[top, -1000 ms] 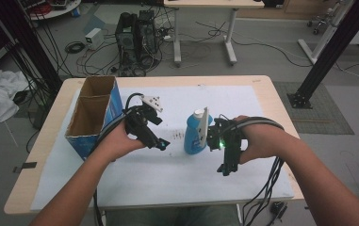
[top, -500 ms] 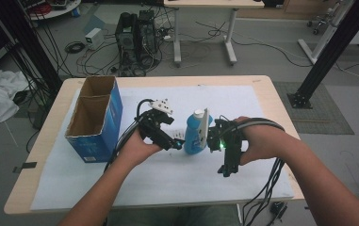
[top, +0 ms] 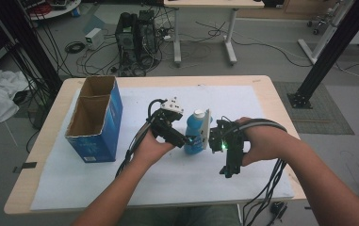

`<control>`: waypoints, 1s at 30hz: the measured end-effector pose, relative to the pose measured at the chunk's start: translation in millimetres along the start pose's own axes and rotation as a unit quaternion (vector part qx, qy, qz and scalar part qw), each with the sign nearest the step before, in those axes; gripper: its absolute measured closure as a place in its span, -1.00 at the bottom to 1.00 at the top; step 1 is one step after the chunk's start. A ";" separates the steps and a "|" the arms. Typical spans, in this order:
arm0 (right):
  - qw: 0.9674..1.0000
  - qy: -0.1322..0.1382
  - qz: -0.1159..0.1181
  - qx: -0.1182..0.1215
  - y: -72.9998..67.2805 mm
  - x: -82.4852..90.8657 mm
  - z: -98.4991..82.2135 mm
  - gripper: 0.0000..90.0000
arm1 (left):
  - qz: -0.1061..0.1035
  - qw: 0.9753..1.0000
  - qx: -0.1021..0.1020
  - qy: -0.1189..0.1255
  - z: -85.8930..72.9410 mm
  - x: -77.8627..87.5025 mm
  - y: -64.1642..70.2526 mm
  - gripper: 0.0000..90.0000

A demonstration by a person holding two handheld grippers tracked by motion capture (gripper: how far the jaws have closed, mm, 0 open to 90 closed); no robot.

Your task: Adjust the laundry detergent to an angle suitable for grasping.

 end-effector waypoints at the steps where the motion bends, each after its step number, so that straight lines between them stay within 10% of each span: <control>1: 1.000 0.001 0.000 0.002 0.1 0.2 -0.8 -0.93 | -0.002 1.000 0.002 -0.005 0.1 -1.5 -0.1 -0.90; 30: 0.999 -0.007 -0.003 -0.032 -7.4 8.0 -47.1 -0.93 | 0.006 1.000 0.008 -0.005 8.3 -42.9 -1.5 -0.90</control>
Point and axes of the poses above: each handheld gripper's, and its own axes: x roughly backward along the jaws, z roughly out of its top, y roughly to its right, the point moved 4 cm from there along -x, roughly forward along the jaws, and after that the axes turned 9 degrees about y, right-handed, at the moved point
